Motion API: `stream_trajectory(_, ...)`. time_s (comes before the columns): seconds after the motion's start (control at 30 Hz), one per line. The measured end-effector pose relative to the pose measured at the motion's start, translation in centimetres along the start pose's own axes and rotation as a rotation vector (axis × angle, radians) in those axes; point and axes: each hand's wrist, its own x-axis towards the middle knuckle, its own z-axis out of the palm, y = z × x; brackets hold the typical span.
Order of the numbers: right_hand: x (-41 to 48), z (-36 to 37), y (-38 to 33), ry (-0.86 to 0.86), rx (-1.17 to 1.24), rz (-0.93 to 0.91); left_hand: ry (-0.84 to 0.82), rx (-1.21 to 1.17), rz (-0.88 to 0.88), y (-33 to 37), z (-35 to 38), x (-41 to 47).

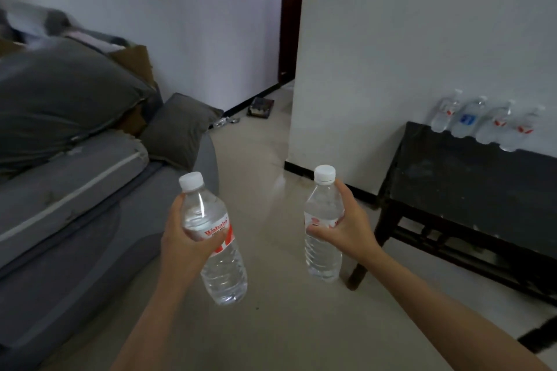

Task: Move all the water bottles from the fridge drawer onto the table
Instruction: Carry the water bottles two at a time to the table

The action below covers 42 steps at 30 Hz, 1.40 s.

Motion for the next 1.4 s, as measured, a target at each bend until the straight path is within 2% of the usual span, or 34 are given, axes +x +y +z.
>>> stream_trajectory(0.23, 7.1, 2.8, -1.0, 0.089, -0.081, 0.076, -0.141, -0.04, 0.022, -2.1, 0.3, 13.0)
stream_trajectory(0.4, 9.4, 2.3, 0.8, 0.149, -0.156, 0.217, -0.232, -0.107, 0.026, -3.1, 4.3, 17.3)
stream_trajectory(0.63, 14.4, -1.3, 6.7, 0.273, -0.14, 0.354, -0.406, -0.178, 0.017, -3.5, 14.5, 24.1)
stream_trajectory(0.87, 23.1, -6.0, 12.4, 0.294, -0.167, 0.344, -0.452, -0.212, 0.066, -1.3, 24.9, 32.1)
stream_trajectory(1.0, 29.5, -9.4, 15.2, 0.363, -0.135, 0.347, -0.49, -0.217, 0.05, 0.2, 31.4, 37.5)
stream_trajectory(1.17, 35.0, -10.8, 18.3, 0.403, -0.148, 0.39, -0.549, -0.203, 0.027, -0.2, 36.9, 43.2)
stream_trajectory(1.4, 45.2, -11.4, 24.1, 0.499, -0.166, 0.467, -0.704, -0.309, 0.104, -0.1, 47.5, 54.7)
